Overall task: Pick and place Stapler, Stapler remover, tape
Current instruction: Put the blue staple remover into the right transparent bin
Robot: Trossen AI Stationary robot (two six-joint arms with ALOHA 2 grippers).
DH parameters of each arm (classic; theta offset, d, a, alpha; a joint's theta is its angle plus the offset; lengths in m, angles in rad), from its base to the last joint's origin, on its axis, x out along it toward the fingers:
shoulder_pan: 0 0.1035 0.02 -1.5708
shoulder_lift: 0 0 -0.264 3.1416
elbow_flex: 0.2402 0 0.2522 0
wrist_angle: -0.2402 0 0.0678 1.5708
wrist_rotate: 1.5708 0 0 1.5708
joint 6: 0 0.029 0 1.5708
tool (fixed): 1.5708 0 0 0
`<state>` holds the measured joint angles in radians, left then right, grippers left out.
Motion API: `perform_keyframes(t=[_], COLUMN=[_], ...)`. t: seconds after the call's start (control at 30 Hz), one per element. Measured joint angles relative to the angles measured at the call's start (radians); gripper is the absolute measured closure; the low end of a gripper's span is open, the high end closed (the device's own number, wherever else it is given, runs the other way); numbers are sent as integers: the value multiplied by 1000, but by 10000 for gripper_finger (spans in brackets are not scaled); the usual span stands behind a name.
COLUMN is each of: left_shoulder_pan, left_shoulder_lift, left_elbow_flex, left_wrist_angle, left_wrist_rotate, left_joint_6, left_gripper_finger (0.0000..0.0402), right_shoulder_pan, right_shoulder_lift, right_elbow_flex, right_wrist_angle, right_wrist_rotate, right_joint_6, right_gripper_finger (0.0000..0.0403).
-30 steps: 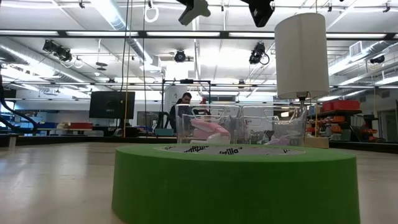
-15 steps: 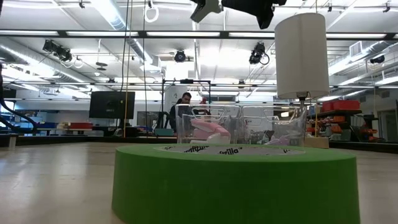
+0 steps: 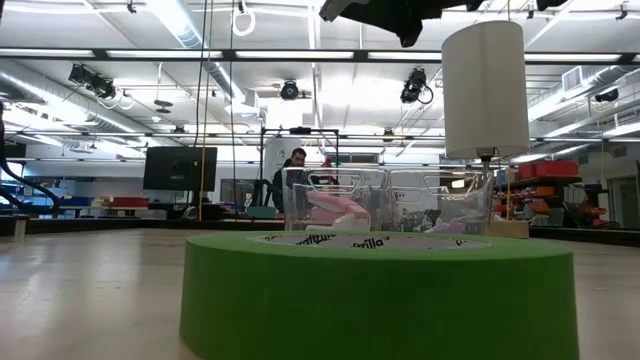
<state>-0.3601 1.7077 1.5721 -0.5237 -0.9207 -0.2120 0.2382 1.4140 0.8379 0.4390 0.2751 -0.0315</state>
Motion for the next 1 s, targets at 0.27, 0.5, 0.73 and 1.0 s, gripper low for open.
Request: perform_keyframes(t=[0.27, 0.5, 0.73, 1.0], left_shoulder_pan=[-1, -1, 0, -3], left_shoulder_lift=[0, 0, 2, 5], left_elbow_flex=[1, 1, 1, 1], left_wrist_angle=[-2, -7, 1, 3], left_wrist_rotate=[5, 17, 14, -47], left_joint_6=[-11, -15, -12, 21], left_gripper_finger=[365, 362, 336, 310], right_shoulder_pan=[0, 2, 2, -3], right_shoulder_lift=[2, 2, 2, 0], right_elbow_flex=[-2, -2, -2, 2], right_wrist_angle=[23, 20, 22, 11], right_wrist_rotate=[27, 27, 16, 16], right_joint_6=[-3, 12, 18, 24], right_gripper_finger=[319, 394, 400, 403])
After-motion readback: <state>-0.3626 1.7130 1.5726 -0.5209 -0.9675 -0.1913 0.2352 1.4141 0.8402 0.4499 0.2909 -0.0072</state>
